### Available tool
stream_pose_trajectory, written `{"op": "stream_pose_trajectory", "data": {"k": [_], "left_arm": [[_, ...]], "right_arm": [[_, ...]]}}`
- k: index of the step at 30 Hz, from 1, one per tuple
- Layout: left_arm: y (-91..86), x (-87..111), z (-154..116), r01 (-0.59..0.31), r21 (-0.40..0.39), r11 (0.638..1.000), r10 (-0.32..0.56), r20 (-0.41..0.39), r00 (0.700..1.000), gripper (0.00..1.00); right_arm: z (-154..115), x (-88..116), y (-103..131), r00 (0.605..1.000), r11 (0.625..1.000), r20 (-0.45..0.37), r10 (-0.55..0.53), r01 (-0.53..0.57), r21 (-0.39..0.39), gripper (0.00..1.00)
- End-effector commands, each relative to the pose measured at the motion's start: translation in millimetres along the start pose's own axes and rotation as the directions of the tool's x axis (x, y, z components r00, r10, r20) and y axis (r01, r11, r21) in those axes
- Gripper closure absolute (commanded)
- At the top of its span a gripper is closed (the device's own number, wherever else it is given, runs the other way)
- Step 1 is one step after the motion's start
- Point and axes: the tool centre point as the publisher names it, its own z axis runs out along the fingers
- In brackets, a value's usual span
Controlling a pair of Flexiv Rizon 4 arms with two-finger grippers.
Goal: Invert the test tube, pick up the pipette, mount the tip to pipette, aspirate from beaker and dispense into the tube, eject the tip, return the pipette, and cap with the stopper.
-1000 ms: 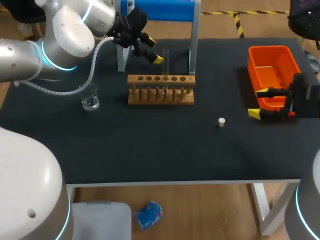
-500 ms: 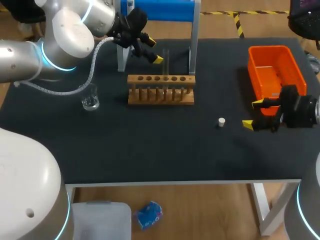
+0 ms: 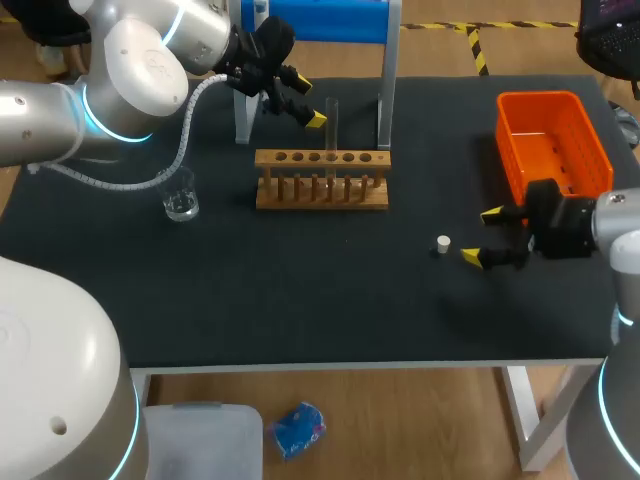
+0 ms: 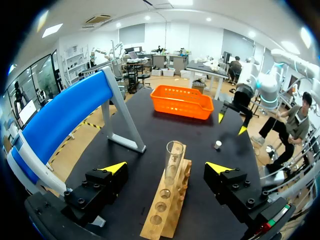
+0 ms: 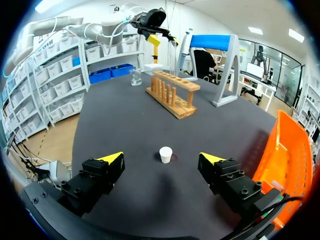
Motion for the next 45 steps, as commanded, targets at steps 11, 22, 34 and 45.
{"op": "stream_pose_trajectory", "data": {"k": [11, 22, 34, 45], "left_arm": [[-0.8, -0.9, -0.9, 0.001, -0.005, 1.0, -0.001, -0.004, 1.0, 0.0], [-0.8, -0.9, -0.9, 0.001, -0.005, 1.0, -0.001, -0.004, 1.0, 0.0], [-0.8, -0.9, -0.9, 0.001, -0.005, 1.0, -0.001, -0.004, 1.0, 0.0], [-0.8, -0.9, -0.9, 0.001, -0.005, 1.0, -0.001, -0.004, 1.0, 0.0]], "right_arm": [[36.9, -4.4, -7.6, 1.0, 1.0, -0.02, 0.015, -0.015, 0.022, 0.53], [50.2, -5.2, -4.9, 0.999, 0.999, -0.04, 0.016, -0.015, 0.044, 0.52], [66.1, -10.4, -4.4, 0.998, 0.998, -0.059, 0.026, -0.022, 0.066, 0.52], [71.6, -12.7, -5.7, 0.997, 0.996, -0.064, 0.035, -0.029, 0.082, 0.54]]}}
